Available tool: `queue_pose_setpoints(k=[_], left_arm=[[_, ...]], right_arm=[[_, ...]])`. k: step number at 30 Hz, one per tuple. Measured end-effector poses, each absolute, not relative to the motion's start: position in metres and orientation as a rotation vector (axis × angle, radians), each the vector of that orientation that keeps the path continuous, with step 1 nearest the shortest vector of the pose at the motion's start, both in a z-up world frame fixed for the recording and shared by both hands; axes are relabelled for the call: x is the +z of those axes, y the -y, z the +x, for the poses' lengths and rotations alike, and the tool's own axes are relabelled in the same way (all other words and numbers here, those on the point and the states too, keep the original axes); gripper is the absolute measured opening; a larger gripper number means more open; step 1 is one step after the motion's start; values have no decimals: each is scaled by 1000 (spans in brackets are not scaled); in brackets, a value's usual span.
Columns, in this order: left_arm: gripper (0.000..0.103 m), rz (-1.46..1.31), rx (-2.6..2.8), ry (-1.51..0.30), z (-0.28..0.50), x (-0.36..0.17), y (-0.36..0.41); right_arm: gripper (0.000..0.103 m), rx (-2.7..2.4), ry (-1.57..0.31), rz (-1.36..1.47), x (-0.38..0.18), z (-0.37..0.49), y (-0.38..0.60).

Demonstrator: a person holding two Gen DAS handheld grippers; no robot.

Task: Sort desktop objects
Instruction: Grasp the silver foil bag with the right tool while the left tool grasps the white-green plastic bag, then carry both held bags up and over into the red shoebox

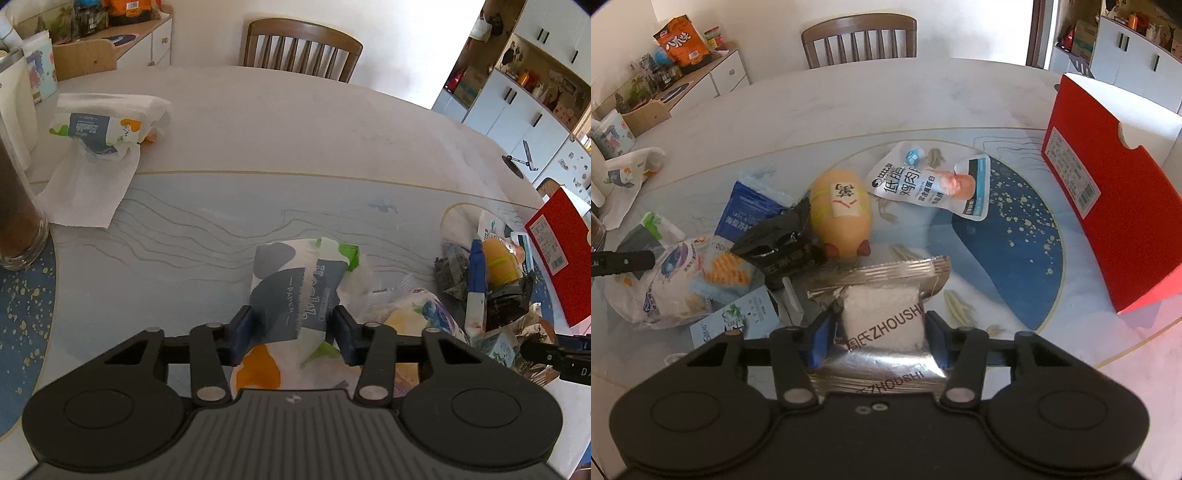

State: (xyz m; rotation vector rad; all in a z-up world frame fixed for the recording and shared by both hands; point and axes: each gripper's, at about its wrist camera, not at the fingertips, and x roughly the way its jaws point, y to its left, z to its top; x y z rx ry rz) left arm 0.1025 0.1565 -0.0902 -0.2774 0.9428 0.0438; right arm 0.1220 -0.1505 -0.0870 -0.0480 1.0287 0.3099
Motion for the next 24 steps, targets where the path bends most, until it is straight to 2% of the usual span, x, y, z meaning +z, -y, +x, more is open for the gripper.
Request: queue_pose_setpoints(k=[5,24], left_arm=[[34,-261,48,-930,100,-86,-154],[33,-242,44,-898,83,-61,-158]], right_arm=[[50,291,-1023,-45,-86,119,154],[46,227,-976,-13,-68,95,165]])
